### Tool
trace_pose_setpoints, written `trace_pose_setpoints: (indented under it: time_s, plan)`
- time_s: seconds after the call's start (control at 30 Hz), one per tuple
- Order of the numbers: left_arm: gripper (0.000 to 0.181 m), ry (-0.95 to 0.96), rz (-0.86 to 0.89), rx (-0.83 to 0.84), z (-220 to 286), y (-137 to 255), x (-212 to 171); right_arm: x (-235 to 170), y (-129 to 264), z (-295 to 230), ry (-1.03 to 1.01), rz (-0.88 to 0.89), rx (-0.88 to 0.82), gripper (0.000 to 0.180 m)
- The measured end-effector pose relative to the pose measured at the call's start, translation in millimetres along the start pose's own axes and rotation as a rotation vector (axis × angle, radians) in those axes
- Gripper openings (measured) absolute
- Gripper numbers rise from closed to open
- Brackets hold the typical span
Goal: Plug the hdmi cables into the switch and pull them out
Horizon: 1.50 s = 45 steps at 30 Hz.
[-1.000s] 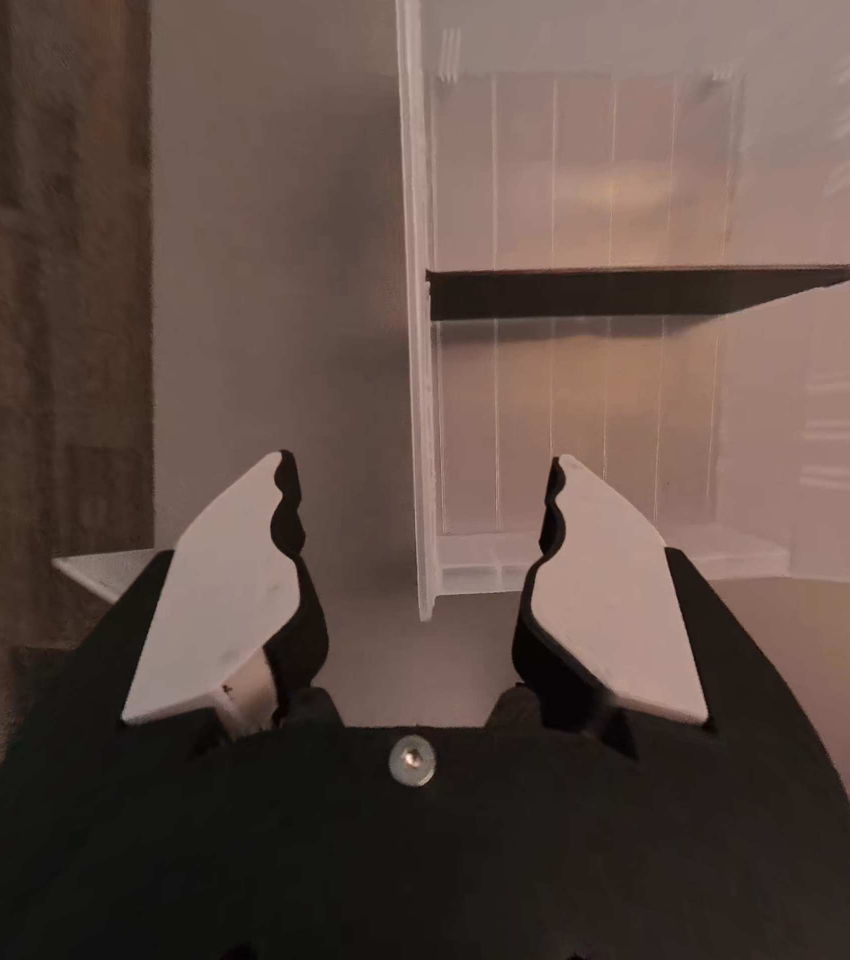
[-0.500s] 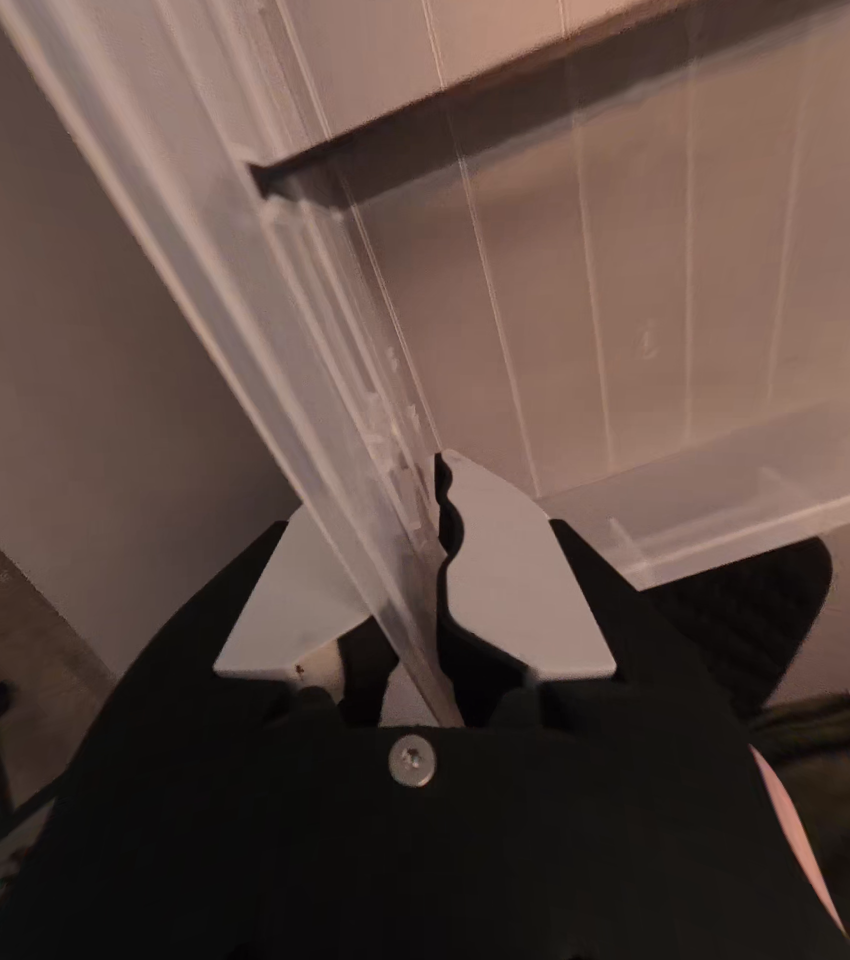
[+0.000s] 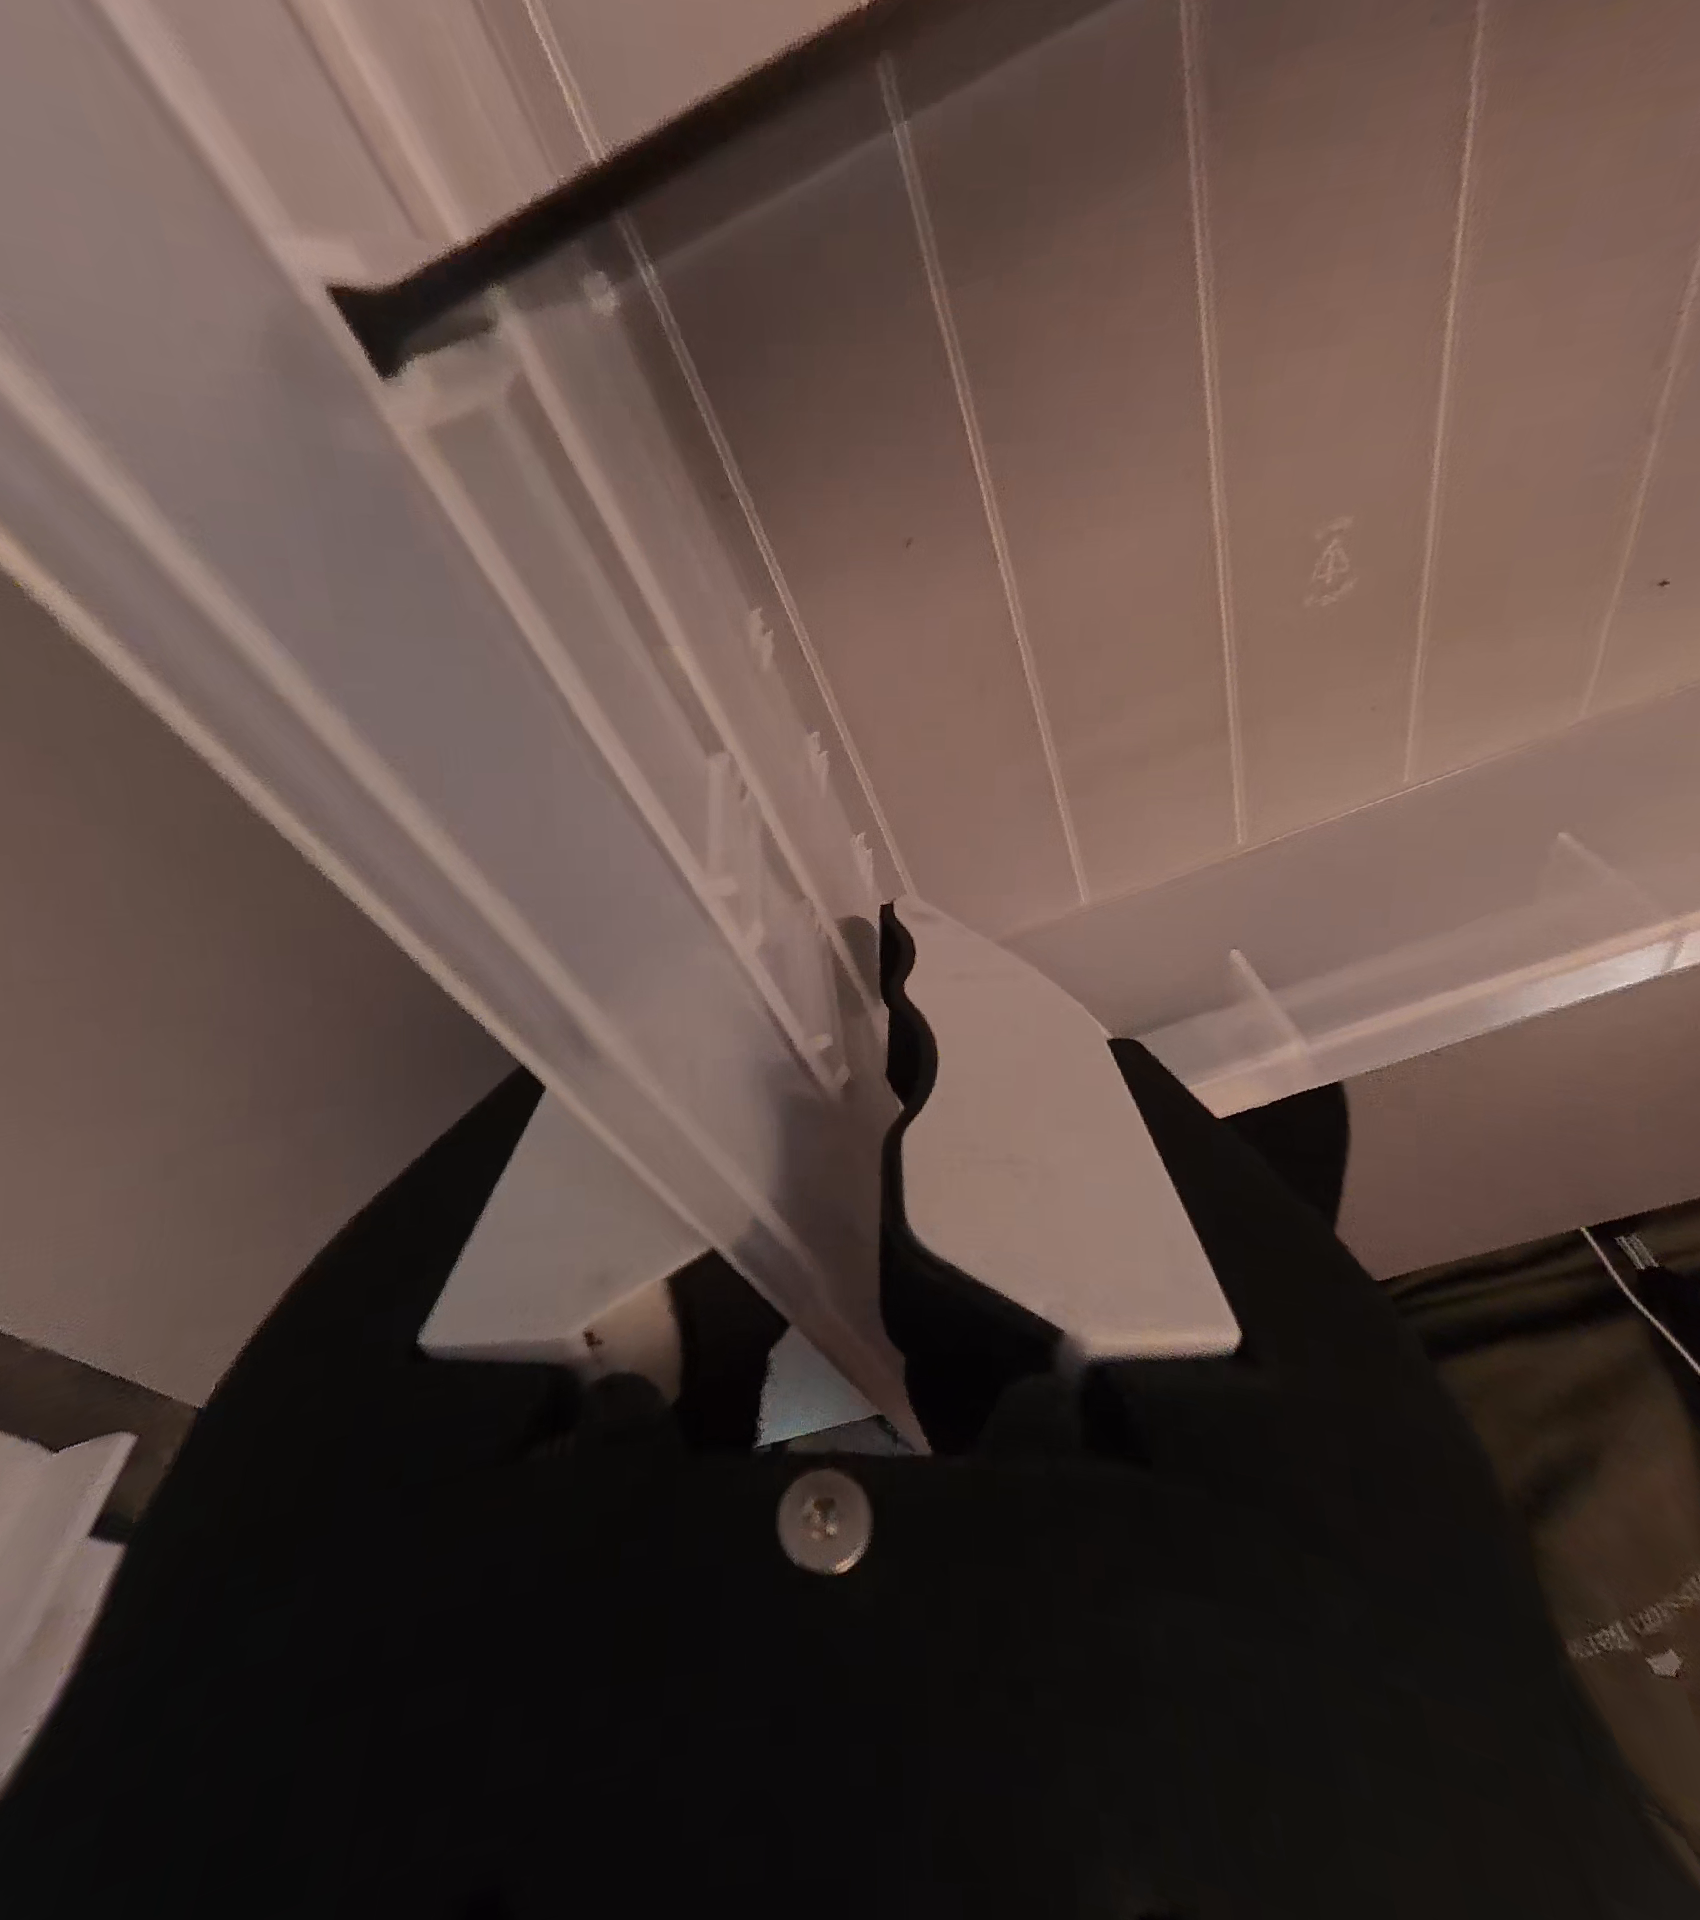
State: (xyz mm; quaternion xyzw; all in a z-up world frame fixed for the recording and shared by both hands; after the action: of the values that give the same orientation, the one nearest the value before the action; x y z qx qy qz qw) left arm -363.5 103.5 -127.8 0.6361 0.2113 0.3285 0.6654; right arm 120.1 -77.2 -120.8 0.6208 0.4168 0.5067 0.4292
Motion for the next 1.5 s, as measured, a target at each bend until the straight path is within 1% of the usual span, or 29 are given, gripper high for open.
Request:
trace_pose_setpoints:
  time_s: [0.1, 0.2, 0.27, 0.33, 0.4, 0.47, 0.5, 0.57, 0.63, 0.67, 0.7, 0.73, 0.77, 0.8, 0.83, 0.87, 0.9, 1.0, 1.1, 1.13, 1.2, 1.3, 1.33, 1.4, 1.43, 1.5]
  plan:
    - [0.018, -0.062, -0.034, 0.022, 19, -4, 7, 4, -2, -3, 0.016, 0.014, -0.005, 0.014]
    - [0.033, -0.137, -0.07, 0.01, 34, -5, 6, 5, -1, -2, 0.02, 0.018, 0.014, 0.019]
    - [0.033, -0.135, -0.078, -0.013, 39, -3, 5, 9, 4, 4, 0.004, 0.041, -0.004, 0.03]
    - [0.035, -0.126, -0.075, -0.029, 39, 1, 2, 16, 16, 7, -0.019, 0.107, -0.017, 0.032]
    - [0.033, -0.123, -0.03, -0.057, 41, 9, 5, 27, 37, 13, -0.014, 0.206, -0.084, 0.036]
    - [0.028, -0.142, 0.07, -0.113, 47, 22, 12, 41, 61, 12, 0.014, 0.329, -0.153, 0.039]
    - [0.028, -0.158, 0.114, -0.13, 49, 30, 14, 49, 73, 6, 0.037, 0.396, -0.173, 0.039]
    - [0.035, -0.182, 0.193, -0.098, 43, 45, 16, 73, 99, -18, 0.136, 0.577, -0.206, 0.039]
    - [0.034, -0.175, 0.279, -0.068, 37, 62, 19, 103, 131, -60, 0.275, 0.839, -0.205, 0.04]
    - [0.032, -0.167, 0.318, -0.058, 34, 70, 20, 115, 144, -92, 0.343, 0.977, -0.156, 0.043]
    - [0.031, -0.162, 0.363, -0.045, 32, 79, 22, 118, 151, -130, 0.412, 1.089, -0.045, 0.054]
    - [0.03, -0.161, 0.415, -0.036, 30, 88, 25, 115, 153, -174, 0.468, 1.179, 0.126, 0.064]
    - [0.027, -0.168, 0.472, -0.043, 32, 97, 30, 103, 149, -221, 0.523, 1.216, 0.362, 0.07]
    - [0.026, -0.184, 0.537, -0.06, 35, 107, 36, 87, 139, -261, 0.55, 1.159, 0.584, 0.073]
    - [0.026, -0.204, 0.608, -0.078, 40, 117, 43, 79, 118, -283, 0.497, 1.002, 0.662, 0.073]
    - [0.024, -0.22, 0.679, -0.093, 45, 128, 50, 76, 92, -292, 0.457, 0.84, 0.629, 0.07]
    - [0.023, -0.227, 0.741, -0.105, 49, 138, 55, 78, 70, -296, 0.457, 0.733, 0.569, 0.07]
    - [0.022, -0.216, 0.877, -0.088, 53, 163, 63, 105, 28, -287, 0.441, 0.641, 0.328, 0.069]
    - [0.023, -0.246, 0.904, -0.081, 60, 171, 58, 112, -4, -260, 0.426, 0.429, 0.112, 0.071]
    - [0.023, -0.264, 0.901, -0.074, 62, 172, 55, 108, -13, -257, 0.403, 0.343, 0.105, 0.072]
    - [0.024, -0.293, 0.914, -0.048, 65, 177, 54, 98, -26, -265, 0.309, 0.205, 0.171, 0.071]
    - [0.022, -0.327, 0.961, -0.065, 77, 186, 55, 89, -46, -272, 0.169, 0.063, 0.21, 0.071]
    - [0.021, -0.34, 0.972, -0.078, 81, 188, 54, 86, -54, -274, 0.118, 0.029, 0.224, 0.067]
    - [0.021, -0.364, 0.971, -0.087, 88, 189, 51, 77, -67, -274, 0.045, -0.043, 0.222, 0.054]
    - [0.021, -0.378, 0.967, -0.082, 90, 189, 50, 73, -72, -274, 0.025, -0.075, 0.225, 0.044]
    - [0.021, -0.404, 0.972, -0.069, 92, 191, 47, 78, -76, -278, -0.046, -0.058, 0.272, 0.031]
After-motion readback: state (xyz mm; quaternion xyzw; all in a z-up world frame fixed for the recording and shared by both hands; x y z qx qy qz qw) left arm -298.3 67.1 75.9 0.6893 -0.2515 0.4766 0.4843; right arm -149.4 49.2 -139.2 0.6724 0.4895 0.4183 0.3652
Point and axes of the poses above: each gripper's, where its closed fingertips meet, y back along the fingers, x out of its top, z = x × y across the jaws, the point moved 1 cm from there along y, back along the fingers, and after that the axes turned 15 degrees about z, right-handed, at the moved point
